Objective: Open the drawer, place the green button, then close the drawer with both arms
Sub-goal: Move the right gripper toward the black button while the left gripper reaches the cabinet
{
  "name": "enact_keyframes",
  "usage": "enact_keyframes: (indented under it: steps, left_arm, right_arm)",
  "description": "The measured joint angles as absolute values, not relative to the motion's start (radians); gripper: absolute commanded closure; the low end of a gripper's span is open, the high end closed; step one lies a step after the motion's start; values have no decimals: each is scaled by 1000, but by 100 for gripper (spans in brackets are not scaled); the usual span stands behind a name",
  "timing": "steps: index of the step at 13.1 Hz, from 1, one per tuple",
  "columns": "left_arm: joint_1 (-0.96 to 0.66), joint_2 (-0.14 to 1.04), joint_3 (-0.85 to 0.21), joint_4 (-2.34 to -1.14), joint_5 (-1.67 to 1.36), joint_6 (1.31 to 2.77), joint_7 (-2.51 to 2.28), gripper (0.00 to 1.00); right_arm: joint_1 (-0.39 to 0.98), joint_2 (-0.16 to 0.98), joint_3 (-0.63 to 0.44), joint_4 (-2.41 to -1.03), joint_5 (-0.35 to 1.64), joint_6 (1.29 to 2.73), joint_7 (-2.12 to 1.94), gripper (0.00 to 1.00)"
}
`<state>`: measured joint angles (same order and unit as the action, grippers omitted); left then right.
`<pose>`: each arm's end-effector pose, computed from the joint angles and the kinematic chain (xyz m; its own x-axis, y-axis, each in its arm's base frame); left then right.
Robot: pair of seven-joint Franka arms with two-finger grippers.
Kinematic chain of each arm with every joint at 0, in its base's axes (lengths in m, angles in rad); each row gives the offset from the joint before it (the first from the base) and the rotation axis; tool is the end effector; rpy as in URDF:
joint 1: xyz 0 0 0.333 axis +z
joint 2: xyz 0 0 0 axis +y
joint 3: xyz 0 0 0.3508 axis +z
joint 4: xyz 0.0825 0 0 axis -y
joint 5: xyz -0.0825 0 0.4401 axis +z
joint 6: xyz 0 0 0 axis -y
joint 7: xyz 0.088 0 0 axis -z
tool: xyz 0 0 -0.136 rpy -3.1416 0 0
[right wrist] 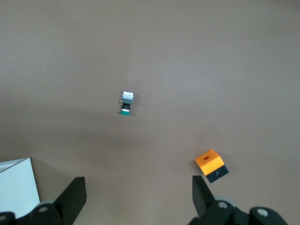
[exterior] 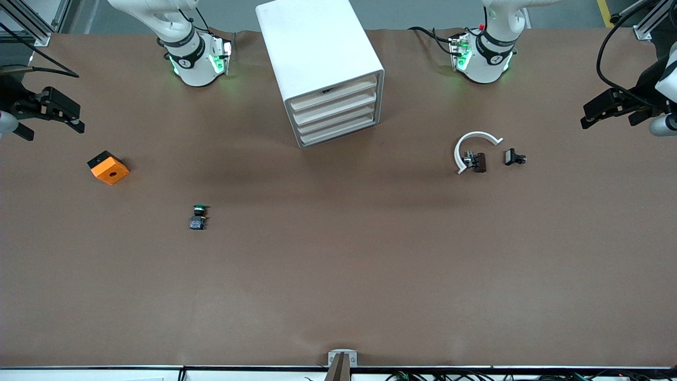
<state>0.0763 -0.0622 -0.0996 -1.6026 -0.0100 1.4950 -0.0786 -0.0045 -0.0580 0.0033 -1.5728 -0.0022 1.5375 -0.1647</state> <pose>0.5795 -0.0167 0.6440 0.9974 0.0550 -0.0459 0.0551 -0.9985 0.0002 0.5879 -0.0010 0.6610 0.9864 0.1627 0.0220 0.1626 -0.9867 0.0061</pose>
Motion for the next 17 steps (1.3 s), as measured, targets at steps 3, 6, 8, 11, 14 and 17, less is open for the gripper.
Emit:
enact_keyframes:
  steps: [3,6,8,11,14,17]
  left_arm:
    - [76,-62,-100,-1600,-10,1495,-79,0]
    - [76,-43,-100,-1600,-10,1494,-79,0]
    - [76,-17,-100,-1597,-10,1495,-79,0]
    - [77,54,-99,-1574,-10,1495,-79,0]
    - [65,126,-107,-1567,-10,1496,-119,0]
    - [37,195,-110,-1564,-10,1514,-139,0]
  right_arm:
    - [-5,-58,3,-1573,-2,1538,-165,0]
    - [-5,-58,3,-1573,-2,1538,-165,0]
    - [-4,-58,4,-1573,-2,1538,-165,0]
    - [24,-48,8,-1573,-2,1539,-165,0]
    - [72,-33,10,-1573,-3,1542,-165,0]
    - [92,-30,10,-1573,-3,1528,-165,0]
